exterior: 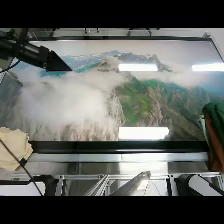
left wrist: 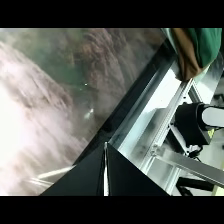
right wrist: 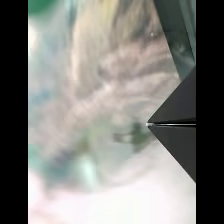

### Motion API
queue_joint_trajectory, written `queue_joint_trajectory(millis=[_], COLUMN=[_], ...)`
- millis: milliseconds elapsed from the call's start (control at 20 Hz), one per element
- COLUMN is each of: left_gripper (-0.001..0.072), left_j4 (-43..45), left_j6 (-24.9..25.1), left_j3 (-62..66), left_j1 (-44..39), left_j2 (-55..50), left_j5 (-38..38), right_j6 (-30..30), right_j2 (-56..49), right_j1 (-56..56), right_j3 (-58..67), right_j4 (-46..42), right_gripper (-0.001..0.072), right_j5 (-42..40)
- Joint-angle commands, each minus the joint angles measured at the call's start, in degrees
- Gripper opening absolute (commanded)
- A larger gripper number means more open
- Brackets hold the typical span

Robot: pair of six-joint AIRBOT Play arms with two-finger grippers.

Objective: Fold the shirts.

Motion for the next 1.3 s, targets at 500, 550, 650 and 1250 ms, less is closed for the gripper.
queue_joint_trajectory(millis=[500,550,650,1250], left_gripper=[0.0021,0.0021,0.0021,0.0011], left_j4=[0.3,0.3,0.3,-5.9], left_j6=[12.9,12.9,12.9,13.5], left_j3=[-63.5,-63.5,-63.5,-62.0], left_j1=[7.7,7.7,7.7,7.7], left_j2=[33.5,33.0,31.5,24.6], left_j5=[11.0,11.0,11.0,8.7], right_j6=[-4.1,-4.0,-4.1,-4.1], right_j2=[18.6,18.6,18.6,18.6], right_j1=[39.0,39.0,39.0,39.0], right_j3=[-46.3,-46.3,-46.3,-46.3], right_j4=[-1.2,0.3,3.5,4.5], right_gripper=[0.0019,0.0019,0.0019,0.0019], right_j5=[-30.7,-30.7,-30.5,-30.5])
